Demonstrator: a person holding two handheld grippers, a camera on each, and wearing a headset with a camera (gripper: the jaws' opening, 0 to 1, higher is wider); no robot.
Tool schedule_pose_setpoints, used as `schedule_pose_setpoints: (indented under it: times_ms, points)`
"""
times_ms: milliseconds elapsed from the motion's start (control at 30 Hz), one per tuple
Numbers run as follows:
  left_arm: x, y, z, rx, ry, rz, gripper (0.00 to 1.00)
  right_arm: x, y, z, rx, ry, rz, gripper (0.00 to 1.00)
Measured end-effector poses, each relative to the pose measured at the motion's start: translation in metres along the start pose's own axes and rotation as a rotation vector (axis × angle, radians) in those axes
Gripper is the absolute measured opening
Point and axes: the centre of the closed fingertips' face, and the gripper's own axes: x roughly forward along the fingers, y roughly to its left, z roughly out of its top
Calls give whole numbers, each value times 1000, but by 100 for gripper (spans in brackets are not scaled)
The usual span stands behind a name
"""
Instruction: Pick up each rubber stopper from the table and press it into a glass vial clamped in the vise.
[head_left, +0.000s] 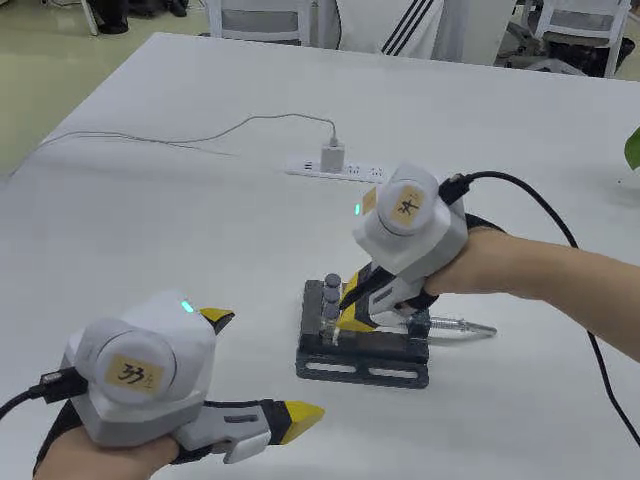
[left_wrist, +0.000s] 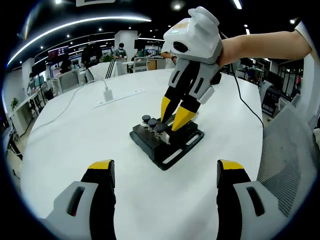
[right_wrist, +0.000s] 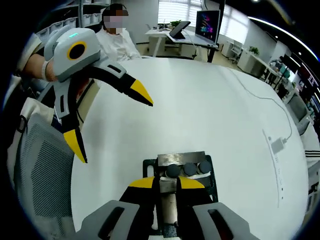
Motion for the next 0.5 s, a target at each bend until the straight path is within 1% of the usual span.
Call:
schedule_pose_setpoints:
  times_ms: [33,133,233,333,367,433,500]
  points:
    - [0,0,0,2,0,1,82,-2,2,-1,14,-19,-8,15]
    - [-1,1,-1,2,1,1,82,-5,8,-4,22,-57,-19,23]
    - [-1,3,-2,0,3,3,82,-8,11,-12,40,-83,-37,31]
    - [-2,4,-3,-1,6,2,82,-12,15,-21,77,-102,-49,42]
    - [-2,4,-5,-1,9,2,82,-14,16,-26,93,-104,-60,44]
    - [-2,4,-7,3,15,4,82,-18,19,-29,112,-128,-68,48]
    - [-3,5,-8,-3,17,1,82,-22,23,-39,128,-133,-84,54]
